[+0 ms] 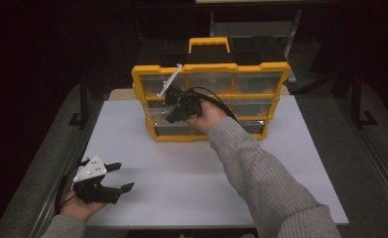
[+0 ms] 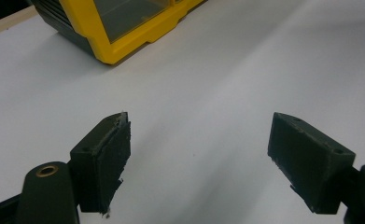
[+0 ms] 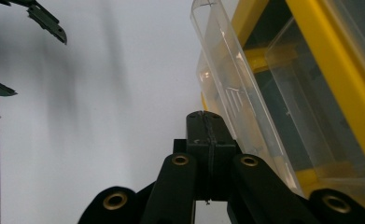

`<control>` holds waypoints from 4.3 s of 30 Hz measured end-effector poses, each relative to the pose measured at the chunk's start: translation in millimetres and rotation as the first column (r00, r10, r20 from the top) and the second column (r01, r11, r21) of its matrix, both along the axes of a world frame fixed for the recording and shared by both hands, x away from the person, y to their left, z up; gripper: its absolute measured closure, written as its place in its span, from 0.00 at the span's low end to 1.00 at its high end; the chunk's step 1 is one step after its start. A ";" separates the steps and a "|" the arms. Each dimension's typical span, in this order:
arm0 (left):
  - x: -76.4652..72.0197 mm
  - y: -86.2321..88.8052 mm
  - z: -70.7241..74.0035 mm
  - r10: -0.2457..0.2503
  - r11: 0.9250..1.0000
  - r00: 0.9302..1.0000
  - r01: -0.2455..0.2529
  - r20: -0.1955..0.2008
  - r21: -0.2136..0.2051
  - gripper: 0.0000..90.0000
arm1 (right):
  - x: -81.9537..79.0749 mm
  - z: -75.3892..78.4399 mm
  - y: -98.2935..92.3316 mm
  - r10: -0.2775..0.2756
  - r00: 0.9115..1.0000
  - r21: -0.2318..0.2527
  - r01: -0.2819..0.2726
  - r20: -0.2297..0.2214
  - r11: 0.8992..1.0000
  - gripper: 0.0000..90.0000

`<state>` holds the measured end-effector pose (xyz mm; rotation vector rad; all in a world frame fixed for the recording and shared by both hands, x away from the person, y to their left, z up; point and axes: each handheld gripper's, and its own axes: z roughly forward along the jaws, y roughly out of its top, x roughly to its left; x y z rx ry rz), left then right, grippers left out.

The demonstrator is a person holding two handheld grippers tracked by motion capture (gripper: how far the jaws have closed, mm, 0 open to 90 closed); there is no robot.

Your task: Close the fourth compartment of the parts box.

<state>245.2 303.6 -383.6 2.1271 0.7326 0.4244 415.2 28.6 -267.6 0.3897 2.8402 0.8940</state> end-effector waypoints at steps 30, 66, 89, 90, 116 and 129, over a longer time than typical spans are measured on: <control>3.1 -0.8 -1.5 -0.001 1.000 1.000 0.001 -0.009 -0.002 0.23 | 18.4 -3.2 5.6 -0.035 0.995 -0.029 0.038 0.099 0.999 0.99; 6.3 -9.8 0.5 0.002 0.999 1.000 -0.003 -0.027 -0.039 0.23 | 0.1 -13.4 -50.9 -0.028 1.000 0.169 0.028 -0.004 0.985 0.81; 12.1 -19.9 7.2 0.013 0.998 0.999 -0.015 -0.041 -0.056 0.23 | -24.8 -41.6 -125.8 -0.121 0.990 0.261 0.136 -0.074 0.956 0.53; 12.0 -19.9 7.0 0.015 0.998 0.999 -0.017 -0.041 -0.060 0.23 | -24.7 -42.3 -128.0 -0.120 0.990 0.257 0.134 -0.071 0.957 0.53; 13.4 -18.4 4.9 0.024 0.998 0.999 -0.026 -0.037 -0.059 0.23 | -37.5 -62.8 -172.3 -0.207 0.974 0.278 0.226 -0.096 0.934 0.41; 13.6 -19.2 3.9 0.025 0.998 0.999 -0.028 -0.040 -0.061 0.23 | -43.0 -69.0 -189.0 -0.240 0.966 0.286 0.258 -0.096 0.923 0.35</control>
